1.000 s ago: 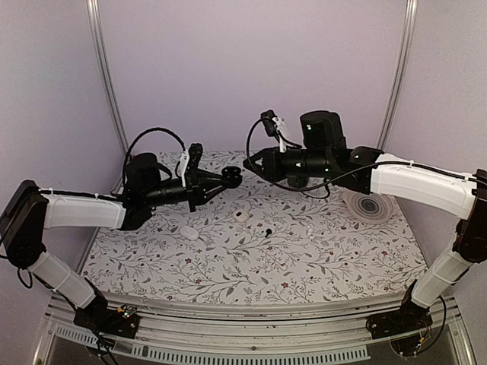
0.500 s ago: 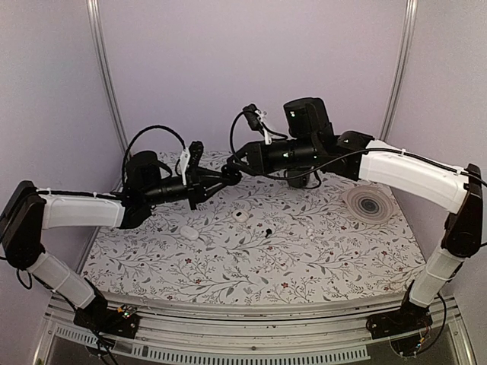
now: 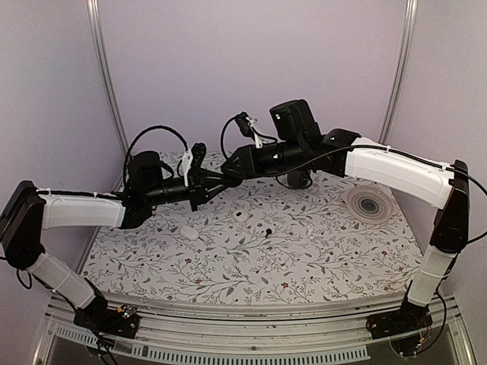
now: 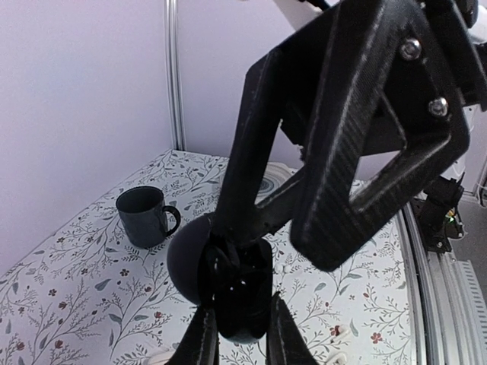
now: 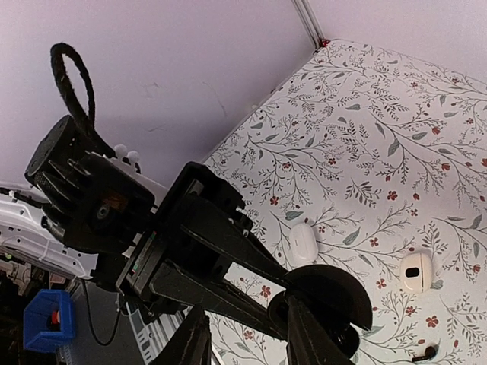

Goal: Insert the wireless bluetooth earbuds into the charging case
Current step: Pick up the right earbud from the left side groove of the charging case.

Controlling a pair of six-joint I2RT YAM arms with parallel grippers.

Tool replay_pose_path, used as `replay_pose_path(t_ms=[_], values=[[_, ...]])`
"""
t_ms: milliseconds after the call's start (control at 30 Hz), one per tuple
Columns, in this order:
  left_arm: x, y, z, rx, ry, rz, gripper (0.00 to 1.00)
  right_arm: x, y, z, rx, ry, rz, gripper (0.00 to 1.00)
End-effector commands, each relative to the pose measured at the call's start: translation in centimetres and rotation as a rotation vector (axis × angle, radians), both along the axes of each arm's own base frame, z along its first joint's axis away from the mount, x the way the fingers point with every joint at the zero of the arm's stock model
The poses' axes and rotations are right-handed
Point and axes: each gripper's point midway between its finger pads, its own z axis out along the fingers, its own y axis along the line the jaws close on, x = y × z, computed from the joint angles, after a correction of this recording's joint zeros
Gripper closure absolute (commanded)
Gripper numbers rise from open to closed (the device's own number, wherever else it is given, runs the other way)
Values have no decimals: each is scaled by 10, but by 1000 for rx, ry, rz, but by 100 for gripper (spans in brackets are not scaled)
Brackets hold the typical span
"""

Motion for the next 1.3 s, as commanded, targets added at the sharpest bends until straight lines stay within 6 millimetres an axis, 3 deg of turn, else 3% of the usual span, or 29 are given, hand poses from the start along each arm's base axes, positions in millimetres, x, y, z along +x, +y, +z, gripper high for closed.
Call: replay_pose_path(t_ms=[0,500,767,933,1267], values=[[-5,-6,14,-2,-46,-10,100,3,4,0,-10,6,-12,64],[-4,-3,20,-2,-77,22,100,13,-3,-24,-101,21,-94,65],[-10,-9,13,38,-80,-3,100,15,5,-28,-121,-6,-98,62],[-9,-12,11,67,-89,4,100,14,9,-42,-165,-8,-102,62],[-2,-8,12,83,-101,72,100,25,-4,-60,-252,6,-195,62]])
